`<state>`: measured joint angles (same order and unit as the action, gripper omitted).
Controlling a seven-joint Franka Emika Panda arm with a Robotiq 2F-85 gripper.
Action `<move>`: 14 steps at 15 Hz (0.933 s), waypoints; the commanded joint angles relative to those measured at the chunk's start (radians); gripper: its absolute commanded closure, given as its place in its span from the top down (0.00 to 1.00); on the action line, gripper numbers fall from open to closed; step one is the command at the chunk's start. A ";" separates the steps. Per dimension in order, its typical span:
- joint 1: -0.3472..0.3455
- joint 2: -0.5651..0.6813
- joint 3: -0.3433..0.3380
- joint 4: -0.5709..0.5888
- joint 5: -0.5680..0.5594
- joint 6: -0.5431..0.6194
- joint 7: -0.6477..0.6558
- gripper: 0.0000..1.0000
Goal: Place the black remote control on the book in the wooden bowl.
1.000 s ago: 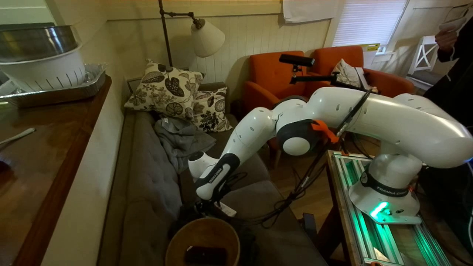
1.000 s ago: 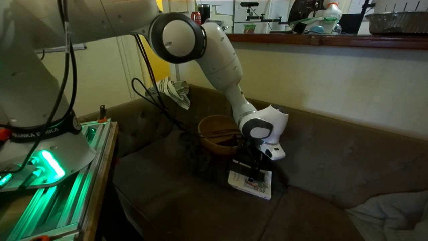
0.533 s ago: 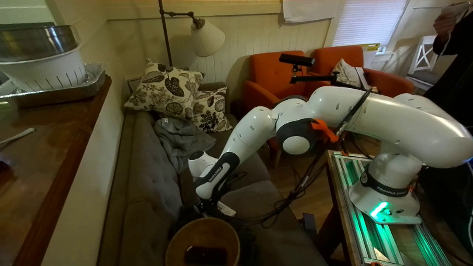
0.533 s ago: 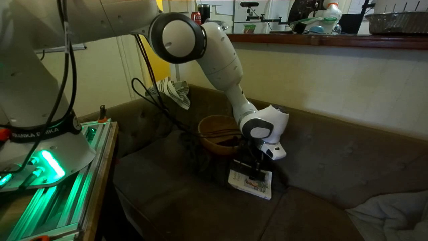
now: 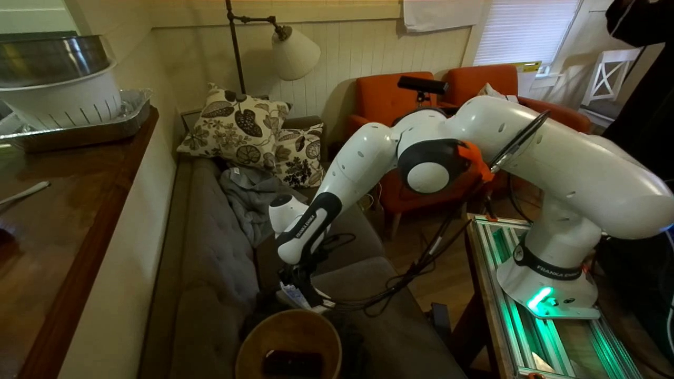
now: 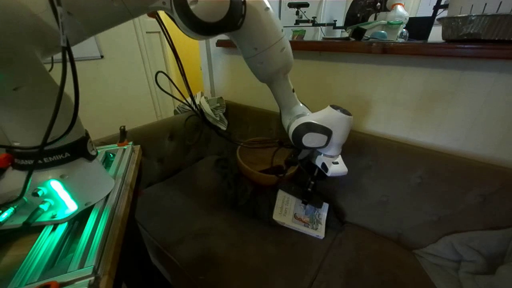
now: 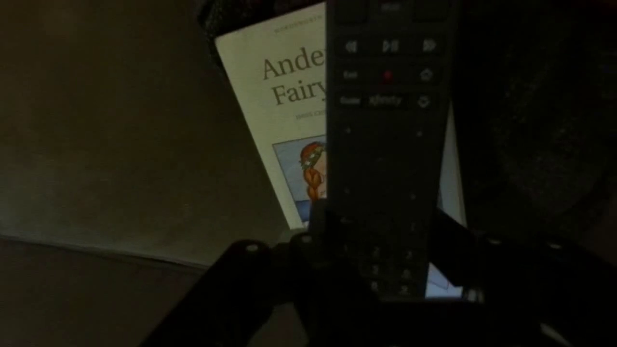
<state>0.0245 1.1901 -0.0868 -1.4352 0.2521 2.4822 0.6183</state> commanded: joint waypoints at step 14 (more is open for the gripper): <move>-0.005 -0.359 0.251 -0.405 0.143 0.260 -0.140 0.24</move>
<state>0.0494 0.8499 0.0905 -1.8015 0.3339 2.7156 0.5810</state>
